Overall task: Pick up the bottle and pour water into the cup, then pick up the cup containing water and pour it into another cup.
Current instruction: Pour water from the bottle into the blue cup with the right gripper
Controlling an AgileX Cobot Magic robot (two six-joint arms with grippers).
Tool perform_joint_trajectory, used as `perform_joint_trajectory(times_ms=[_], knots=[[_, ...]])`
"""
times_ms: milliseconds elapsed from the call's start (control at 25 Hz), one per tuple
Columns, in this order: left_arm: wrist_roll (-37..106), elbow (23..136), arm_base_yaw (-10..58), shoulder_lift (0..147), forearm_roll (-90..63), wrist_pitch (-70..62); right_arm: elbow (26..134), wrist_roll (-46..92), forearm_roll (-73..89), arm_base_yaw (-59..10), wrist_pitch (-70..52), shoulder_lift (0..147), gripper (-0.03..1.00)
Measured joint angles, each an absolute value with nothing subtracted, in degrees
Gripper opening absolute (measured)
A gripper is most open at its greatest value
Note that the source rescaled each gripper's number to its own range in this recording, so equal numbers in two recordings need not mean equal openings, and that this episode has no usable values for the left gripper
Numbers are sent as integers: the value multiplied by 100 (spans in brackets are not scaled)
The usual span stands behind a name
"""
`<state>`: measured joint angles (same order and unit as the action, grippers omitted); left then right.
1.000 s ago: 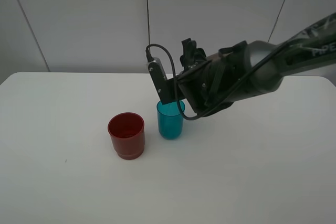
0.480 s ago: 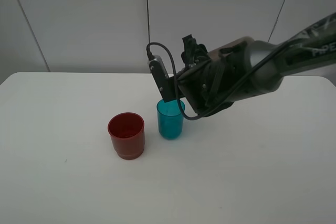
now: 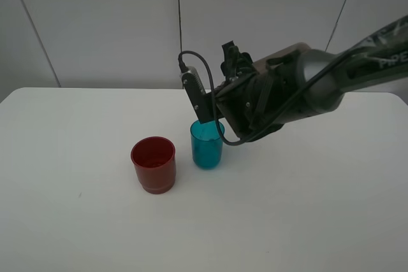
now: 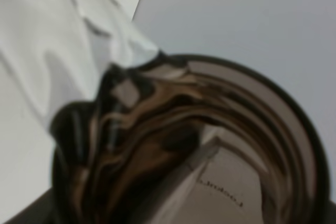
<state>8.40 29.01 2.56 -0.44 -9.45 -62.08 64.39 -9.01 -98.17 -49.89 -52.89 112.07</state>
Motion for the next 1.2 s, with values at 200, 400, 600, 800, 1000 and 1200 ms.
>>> perform_joint_trajectory(times_ms=[200,400,600,800,1000,1200], knots=[[840,2901,256,-44,-945,-6208,6439,-893,-9827,-4989,-5289,11207,0],[840,2901,256,-44,-945,-6208,6439,-690,-9833,-4989,-5295,11207,0],[840,2901,256,-44,-945,-6208,6439,-461,-9844,-4989,-5311,11207,0],[840,2901,256,-44,-945,-6208,6439,-315,-9844,-4989,-5313,11207,0],[840,2901,256,-44,-945,-6208,6439,0,-9869,-4989,-5318,11207,0],[840,2901,256,-44,-945,-6208,6439,0,-9881,-4989,-5318,11207,0]])
